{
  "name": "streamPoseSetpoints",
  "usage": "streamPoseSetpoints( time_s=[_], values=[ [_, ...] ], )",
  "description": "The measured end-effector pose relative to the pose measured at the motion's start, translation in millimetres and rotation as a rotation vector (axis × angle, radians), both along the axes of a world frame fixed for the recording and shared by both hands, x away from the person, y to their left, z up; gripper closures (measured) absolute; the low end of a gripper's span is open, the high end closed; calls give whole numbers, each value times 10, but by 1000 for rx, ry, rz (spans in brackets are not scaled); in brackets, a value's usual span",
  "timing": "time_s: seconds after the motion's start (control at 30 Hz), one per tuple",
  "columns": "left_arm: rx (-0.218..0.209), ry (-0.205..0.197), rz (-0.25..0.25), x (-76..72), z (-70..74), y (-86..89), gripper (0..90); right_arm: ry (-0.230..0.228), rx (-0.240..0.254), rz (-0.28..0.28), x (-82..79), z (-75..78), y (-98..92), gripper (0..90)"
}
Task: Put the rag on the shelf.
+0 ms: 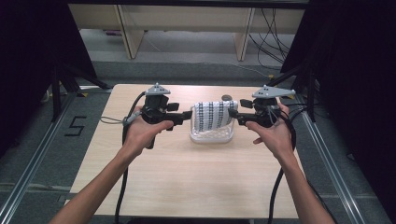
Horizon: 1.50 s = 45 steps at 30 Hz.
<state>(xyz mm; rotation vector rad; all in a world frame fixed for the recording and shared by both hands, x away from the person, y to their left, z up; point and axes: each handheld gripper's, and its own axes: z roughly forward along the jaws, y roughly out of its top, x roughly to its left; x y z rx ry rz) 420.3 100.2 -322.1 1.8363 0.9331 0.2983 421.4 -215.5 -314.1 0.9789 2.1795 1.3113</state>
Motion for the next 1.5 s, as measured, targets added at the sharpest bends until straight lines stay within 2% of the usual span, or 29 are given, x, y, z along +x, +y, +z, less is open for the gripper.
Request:
streamPoseSetpoints(
  time_s=[0.2,0.3,0.43,0.47,0.53,0.63,0.73,0.77,1.0,1.07,1.27,1.3,1.37,1.5],
  values=[
    [-11,-14,-12,-187,-77,112,375,6,-9,10,-188,-101,-37,394],
    [-15,-12,-12,-255,-110,171,373,10,-9,14,-222,-135,-50,394],
    [-13,-21,-15,-329,-173,234,373,6,0,20,-280,-202,-72,393],
    [-14,-22,-18,-342,-193,250,372,23,9,13,-311,-217,-68,392],
    [-25,-25,-25,-371,-235,277,372,16,13,25,-334,-252,-72,391],
    [-19,-22,-25,-432,-270,309,371,9,14,32,-381,-289,-80,391],
    [-25,-27,-26,-476,-312,322,369,33,33,37,-439,-319,-63,390],
    [-20,-17,-31,-499,-337,329,368,25,33,42,-457,-340,-56,389],
    [-4,-22,-34,-564,-399,361,367,36,31,65,-551,-403,-34,385],
    [-1,-17,-37,-585,-434,374,366,24,24,70,-579,-436,-36,384],
    [8,-10,-47,-649,-567,394,358,47,16,80,-685,-575,-19,370],
    [6,-7,-51,-658,-591,396,352,63,19,81,-706,-599,-14,368],
    [8,-5,-61,-675,-635,401,318,66,7,81,-726,-667,-19,352],
    [29,-10,-77,-719,-707,410,263,58,-3,89,-727,-729,-36,322]
  ],
)
